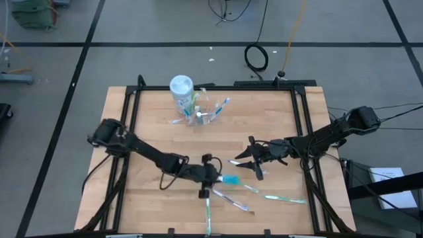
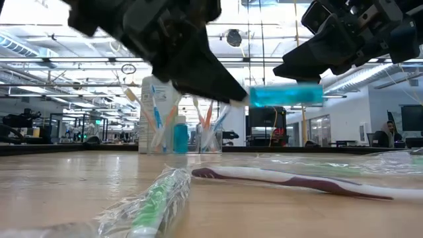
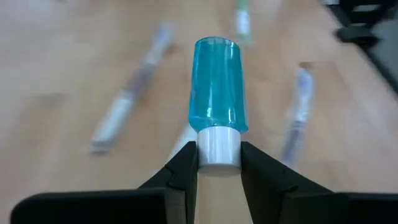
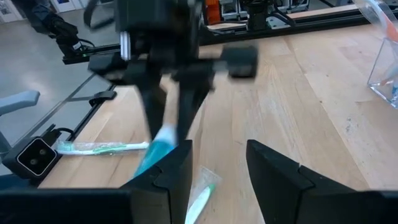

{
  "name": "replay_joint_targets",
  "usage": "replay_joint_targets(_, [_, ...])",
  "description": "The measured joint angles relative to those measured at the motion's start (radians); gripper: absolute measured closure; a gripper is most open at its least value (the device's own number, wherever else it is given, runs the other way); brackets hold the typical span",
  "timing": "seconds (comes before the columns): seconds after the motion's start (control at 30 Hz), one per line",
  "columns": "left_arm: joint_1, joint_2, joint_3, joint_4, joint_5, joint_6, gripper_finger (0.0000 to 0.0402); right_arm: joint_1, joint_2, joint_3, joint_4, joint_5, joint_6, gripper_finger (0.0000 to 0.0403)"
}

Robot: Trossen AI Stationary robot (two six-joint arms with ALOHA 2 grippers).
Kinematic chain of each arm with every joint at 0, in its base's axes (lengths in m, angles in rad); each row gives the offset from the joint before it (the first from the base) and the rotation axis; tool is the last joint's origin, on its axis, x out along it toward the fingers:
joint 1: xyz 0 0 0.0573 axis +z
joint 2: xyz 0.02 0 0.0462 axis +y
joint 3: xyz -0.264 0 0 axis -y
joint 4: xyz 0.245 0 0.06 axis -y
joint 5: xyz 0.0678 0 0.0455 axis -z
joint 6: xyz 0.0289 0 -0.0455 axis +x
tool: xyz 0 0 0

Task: Pick & Place toothbrushing station
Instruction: Put the mouthwash into the transparent organizer

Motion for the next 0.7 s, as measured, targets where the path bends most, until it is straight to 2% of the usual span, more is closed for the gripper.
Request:
replay_joint_targets(0.13, [0.003, -0.118, 0.0, -0.104, -0.154, 0.08, 0.0307, 0.0, 0.0, 0.0, 0.001, 0.002, 0.0, 0.0261])
replay_joint_targets(0.33, [0.004, -0.24, 0.025, -0.266, -0.282, 0.119, 0.0308, 0.0, 0.0, 0.001, -0.007, -0.003, -0.017, 0.0261])
replay_joint_targets(0.43, [0.014, -0.252, 0.104, -0.477, -0.37, 0.169, 0.0308, -0.002, 0.0, 0.0, 0.0, 0.0, -0.032, 0.0261])
replay_joint_targets(0.57, [0.06, -0.243, 0.232, -0.808, -0.438, 0.195, 0.0308, -0.001, 0.0, 0.0, 0.0, 0.0, -0.034, 0.0261])
replay_joint_targets(0.7, [0.131, -0.242, 0.294, -1.0, -0.484, 0.179, 0.0308, -0.001, 0.0, 0.0, -0.001, 0.0, -0.032, 0.0261])
